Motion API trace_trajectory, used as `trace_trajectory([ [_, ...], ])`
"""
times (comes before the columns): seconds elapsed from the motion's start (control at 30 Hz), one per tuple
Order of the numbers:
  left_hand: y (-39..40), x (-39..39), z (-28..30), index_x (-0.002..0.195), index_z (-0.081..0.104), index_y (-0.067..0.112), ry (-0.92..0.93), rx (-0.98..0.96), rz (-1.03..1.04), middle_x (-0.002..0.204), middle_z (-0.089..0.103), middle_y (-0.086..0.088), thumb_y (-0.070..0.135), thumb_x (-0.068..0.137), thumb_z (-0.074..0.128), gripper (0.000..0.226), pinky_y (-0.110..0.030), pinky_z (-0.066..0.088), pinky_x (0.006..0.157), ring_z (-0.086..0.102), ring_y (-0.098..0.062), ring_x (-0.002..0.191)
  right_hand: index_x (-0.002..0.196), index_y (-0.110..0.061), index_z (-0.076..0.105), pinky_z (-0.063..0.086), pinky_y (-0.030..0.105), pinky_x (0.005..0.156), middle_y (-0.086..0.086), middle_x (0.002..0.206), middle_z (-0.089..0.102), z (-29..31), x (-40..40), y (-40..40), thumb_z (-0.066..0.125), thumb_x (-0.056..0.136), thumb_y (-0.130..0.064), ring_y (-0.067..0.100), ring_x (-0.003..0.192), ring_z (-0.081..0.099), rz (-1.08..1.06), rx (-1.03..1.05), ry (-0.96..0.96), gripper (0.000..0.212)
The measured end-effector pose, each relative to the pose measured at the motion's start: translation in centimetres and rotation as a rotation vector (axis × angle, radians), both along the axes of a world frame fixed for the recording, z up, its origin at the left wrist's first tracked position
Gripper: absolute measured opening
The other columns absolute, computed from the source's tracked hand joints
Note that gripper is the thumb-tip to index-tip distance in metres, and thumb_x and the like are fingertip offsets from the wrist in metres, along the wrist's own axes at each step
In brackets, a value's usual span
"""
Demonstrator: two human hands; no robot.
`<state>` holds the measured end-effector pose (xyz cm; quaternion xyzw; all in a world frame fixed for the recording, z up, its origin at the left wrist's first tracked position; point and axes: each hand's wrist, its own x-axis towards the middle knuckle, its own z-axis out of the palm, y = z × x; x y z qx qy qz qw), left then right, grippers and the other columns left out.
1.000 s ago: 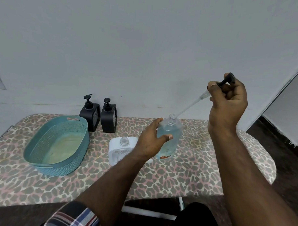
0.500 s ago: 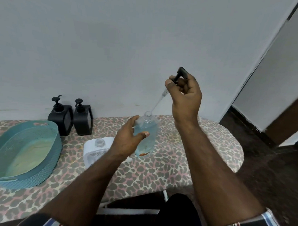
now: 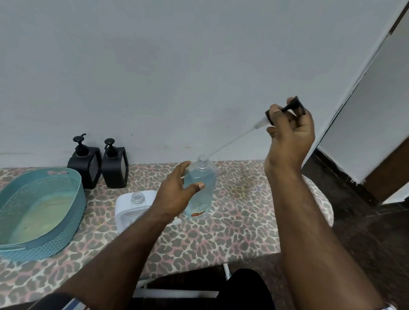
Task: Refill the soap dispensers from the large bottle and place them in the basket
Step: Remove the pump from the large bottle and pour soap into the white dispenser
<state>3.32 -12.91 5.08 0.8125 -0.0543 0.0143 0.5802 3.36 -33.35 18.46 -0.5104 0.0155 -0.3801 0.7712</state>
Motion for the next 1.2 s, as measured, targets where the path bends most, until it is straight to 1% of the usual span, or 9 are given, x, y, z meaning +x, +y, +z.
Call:
trace_trajectory([
  [0.13,-0.1,0.0,0.1,0.149,0.046,0.027,-0.004,-0.008,-0.006,0.128,0.056,0.017,0.027,0.092,0.078,0.065,-0.031,0.048,0.095,0.060,-0.011,0.114,0.109,-0.020,0.060,0.047,0.029,0.073,-0.002,0.095,0.071,0.3,0.3,-1.7,0.076,0.085,-0.010,0.015,0.088,0.070,-0.050,0.116,0.010,0.030],
  [0.3,-0.2,0.0,-0.1,0.149,0.047,0.027,-0.002,-0.004,0.000,0.129,0.057,0.017,0.026,0.091,0.078,0.066,-0.036,0.051,0.102,0.061,-0.012,0.117,0.109,-0.022,0.051,0.057,0.032,0.082,0.009,0.106,0.071,-5.1,1.4,-1.4,0.078,0.081,0.003,0.022,0.098,0.070,0.009,0.248,0.160,0.046],
  [0.37,-0.2,0.0,-0.1,0.150,0.046,0.027,-0.005,0.008,0.002,0.129,0.056,0.016,0.026,0.091,0.078,0.067,-0.037,0.051,0.103,0.060,-0.012,0.116,0.109,-0.023,0.056,0.059,0.034,0.084,0.012,0.108,0.071,-8.7,1.6,-0.6,0.079,0.080,0.004,0.023,0.097,0.071,0.031,0.180,0.306,0.046],
  [0.47,-0.1,-0.1,0.0,0.150,0.046,0.026,-0.008,0.013,0.001,0.129,0.056,0.017,0.025,0.091,0.078,0.067,-0.036,0.051,0.103,0.060,-0.012,0.117,0.102,-0.022,0.064,0.057,0.030,0.072,0.011,0.104,0.071,-14.0,1.5,0.8,0.081,0.079,0.001,0.020,0.088,0.068,0.029,0.034,0.536,0.037],
  [0.6,-0.1,-0.2,0.0,0.146,0.048,0.029,-0.015,0.028,-0.001,0.118,0.055,0.026,0.025,0.091,0.078,0.063,-0.033,0.050,0.100,0.060,-0.012,0.115,0.106,-0.012,0.068,0.056,0.033,0.068,0.012,0.096,0.069,-19.0,0.9,1.9,0.082,0.080,-0.004,0.020,0.081,0.063,0.046,0.003,0.700,0.031],
  [0.77,-0.1,-0.1,-0.2,0.147,0.048,0.030,-0.021,0.026,0.006,0.127,0.057,0.017,0.028,0.090,0.078,0.064,-0.035,0.051,0.102,0.060,-0.012,0.118,0.103,-0.016,0.066,0.061,0.048,0.084,0.001,0.090,0.069,-21.2,0.5,2.5,0.083,0.082,-0.012,0.018,0.082,0.067,0.038,-0.109,0.773,0.027],
  [0.97,-0.1,-0.1,-0.2,0.150,0.045,0.028,-0.016,0.032,0.004,0.132,0.054,0.016,0.029,0.091,0.077,0.068,-0.034,0.049,0.103,0.057,-0.011,0.119,0.099,-0.020,0.062,0.055,0.037,0.087,-0.006,0.093,0.066,-21.6,0.1,2.8,0.080,0.085,-0.022,0.016,0.091,0.065,-0.017,-0.482,0.806,0.023],
  [1.07,-0.1,-0.1,-0.1,0.150,0.045,0.028,-0.011,0.035,0.001,0.130,0.054,0.016,0.028,0.092,0.077,0.067,-0.031,0.047,0.099,0.057,-0.011,0.117,0.093,-0.027,0.060,0.054,0.042,0.087,-0.009,0.090,0.065,-22.2,-0.4,2.4,0.080,0.082,-0.028,0.019,0.092,0.063,-0.043,-0.618,0.852,0.022],
  [1.2,0.0,-0.1,-0.1,0.150,0.045,0.028,-0.014,0.037,0.002,0.140,0.058,0.010,0.029,0.091,0.077,0.067,-0.039,0.050,0.106,0.059,-0.015,0.122,0.086,-0.032,0.057,0.055,0.046,0.083,-0.012,0.084,0.066,-22.8,-1.7,1.2,0.073,0.078,-0.039,0.020,0.088,0.063,-0.055,-0.670,0.914,0.020],
])
